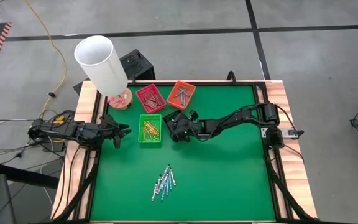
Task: Sort crayons
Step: Put the black crayon into the black bin
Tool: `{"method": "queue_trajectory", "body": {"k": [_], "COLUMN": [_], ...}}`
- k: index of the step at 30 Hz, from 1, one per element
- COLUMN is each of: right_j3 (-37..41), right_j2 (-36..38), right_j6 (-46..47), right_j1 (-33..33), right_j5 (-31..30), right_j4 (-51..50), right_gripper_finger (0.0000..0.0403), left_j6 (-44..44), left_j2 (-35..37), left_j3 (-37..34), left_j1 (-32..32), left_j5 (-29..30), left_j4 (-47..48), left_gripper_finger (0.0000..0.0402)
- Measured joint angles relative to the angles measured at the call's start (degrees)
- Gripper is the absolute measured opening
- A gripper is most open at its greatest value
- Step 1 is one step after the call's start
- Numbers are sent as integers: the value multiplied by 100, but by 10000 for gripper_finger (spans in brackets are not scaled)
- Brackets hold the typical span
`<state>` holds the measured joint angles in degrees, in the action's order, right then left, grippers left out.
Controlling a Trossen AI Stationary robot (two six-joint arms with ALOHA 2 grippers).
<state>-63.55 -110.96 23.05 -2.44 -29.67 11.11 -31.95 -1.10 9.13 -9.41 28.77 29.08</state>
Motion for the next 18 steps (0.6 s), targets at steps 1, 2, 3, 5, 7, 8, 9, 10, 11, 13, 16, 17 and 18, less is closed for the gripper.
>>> {"method": "queue_trajectory", "body": {"k": [1,2,3,5,7,8,9,10,11,13,16,17,18], "right_j3": [0,0,0,0,0,0,0,0,0,0,0,0,0], "right_j2": [0,0,0,0,0,0,0,0,0,0,0,0,0], "right_j6": [48,88,93,94,94,94,94,96,95,95,94,94,94], "right_j1": [0,0,0,2,2,2,2,0,0,-1,-31,-33,-33], "right_j5": [4,4,3,4,4,4,4,4,4,-4,4,4,4], "right_j4": [-26,-52,-61,-83,-99,-97,-97,-103,-118,-148,-146,-146,-147], "right_gripper_finger": [12,17,21,30,38,41,43,45,46,48,49,50,50], "left_j6": [-1,-1,-1,-1,-1,0,-1,-1,-1,-1,-1,-1,-1], "left_j2": [0,0,-1,-1,0,0,0,0,0,0,-1,0,0], "left_j3": [0,0,0,0,0,0,0,0,0,0,0,0,0], "left_j1": [2,0,0,1,2,1,0,2,0,0,2,0,0], "left_j5": [0,0,0,0,0,1,2,2,2,2,3,2,2], "left_j4": [0,0,2,0,0,0,0,0,0,2,0,0,0], "left_gripper_finger": [137,137,137,137,137,137,137,137,137,137,137,137,137]}}
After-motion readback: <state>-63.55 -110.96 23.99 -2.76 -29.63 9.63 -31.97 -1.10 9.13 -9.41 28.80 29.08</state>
